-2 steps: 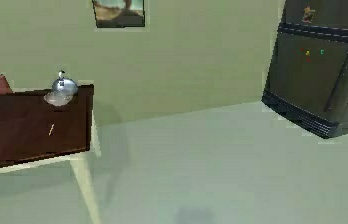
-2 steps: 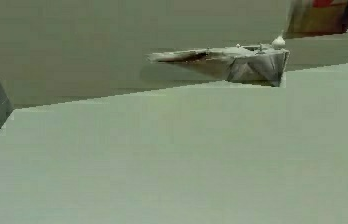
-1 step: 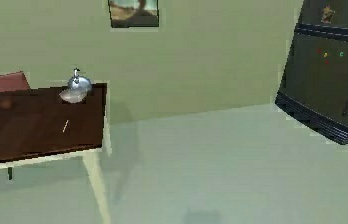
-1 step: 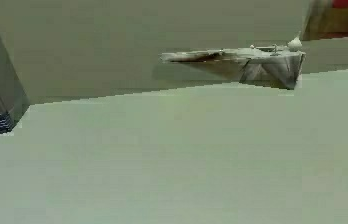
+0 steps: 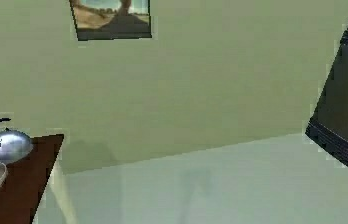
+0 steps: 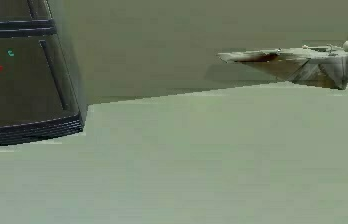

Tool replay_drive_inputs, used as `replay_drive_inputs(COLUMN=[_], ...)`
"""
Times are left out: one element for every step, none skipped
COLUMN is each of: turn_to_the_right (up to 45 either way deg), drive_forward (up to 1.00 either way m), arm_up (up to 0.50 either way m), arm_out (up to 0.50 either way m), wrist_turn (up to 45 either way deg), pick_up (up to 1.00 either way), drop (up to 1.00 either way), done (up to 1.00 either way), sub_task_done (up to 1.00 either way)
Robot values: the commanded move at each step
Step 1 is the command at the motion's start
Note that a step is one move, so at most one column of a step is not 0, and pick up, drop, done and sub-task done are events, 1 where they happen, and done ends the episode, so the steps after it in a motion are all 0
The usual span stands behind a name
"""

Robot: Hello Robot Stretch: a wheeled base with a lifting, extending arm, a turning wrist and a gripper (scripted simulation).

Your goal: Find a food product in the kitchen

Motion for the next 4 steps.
replay_drive_inputs(turn_to_the_right=[-12.0,0.0,-12.0,0.0], drive_forward=[0.00,1.00,0.00,0.20], arm_up=[0.00,0.00,0.00,0.00], arm_out=[0.00,0.00,0.00,0.00], wrist_turn=[0.0,0.0,0.0,0.0], pick_up=[0.00,0.00,0.00,0.00], drop=[0.00,0.00,0.00,0.00], done=[0.00,0.00,0.00,0.00], sub_task_done=[0.00,0.00,0.00,0.00])
